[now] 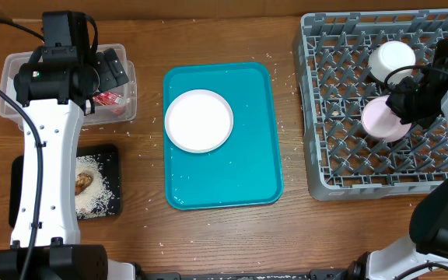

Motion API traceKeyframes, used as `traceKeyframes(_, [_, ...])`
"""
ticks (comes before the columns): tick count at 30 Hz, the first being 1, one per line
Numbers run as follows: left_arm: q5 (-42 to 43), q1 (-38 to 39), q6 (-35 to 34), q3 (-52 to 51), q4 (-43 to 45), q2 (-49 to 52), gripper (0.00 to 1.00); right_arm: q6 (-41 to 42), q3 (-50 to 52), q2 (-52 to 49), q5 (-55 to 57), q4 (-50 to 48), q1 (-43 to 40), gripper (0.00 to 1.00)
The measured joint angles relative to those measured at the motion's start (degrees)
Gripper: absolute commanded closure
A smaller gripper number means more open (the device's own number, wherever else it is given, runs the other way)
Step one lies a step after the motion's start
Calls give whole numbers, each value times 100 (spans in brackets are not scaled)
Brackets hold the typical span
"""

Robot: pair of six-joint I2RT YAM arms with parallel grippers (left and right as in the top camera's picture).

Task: Sort waste into correct bins and load items into the dishwasher
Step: 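Lower the pink bowl upside down into the rack and release it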

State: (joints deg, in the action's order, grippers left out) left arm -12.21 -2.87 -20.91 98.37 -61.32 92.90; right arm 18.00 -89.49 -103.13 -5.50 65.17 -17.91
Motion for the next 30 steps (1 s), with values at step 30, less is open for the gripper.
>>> traceKeyframes(30, [0,0,2,0,0,0,0,-7,-9,-149,675,-151,-422,96])
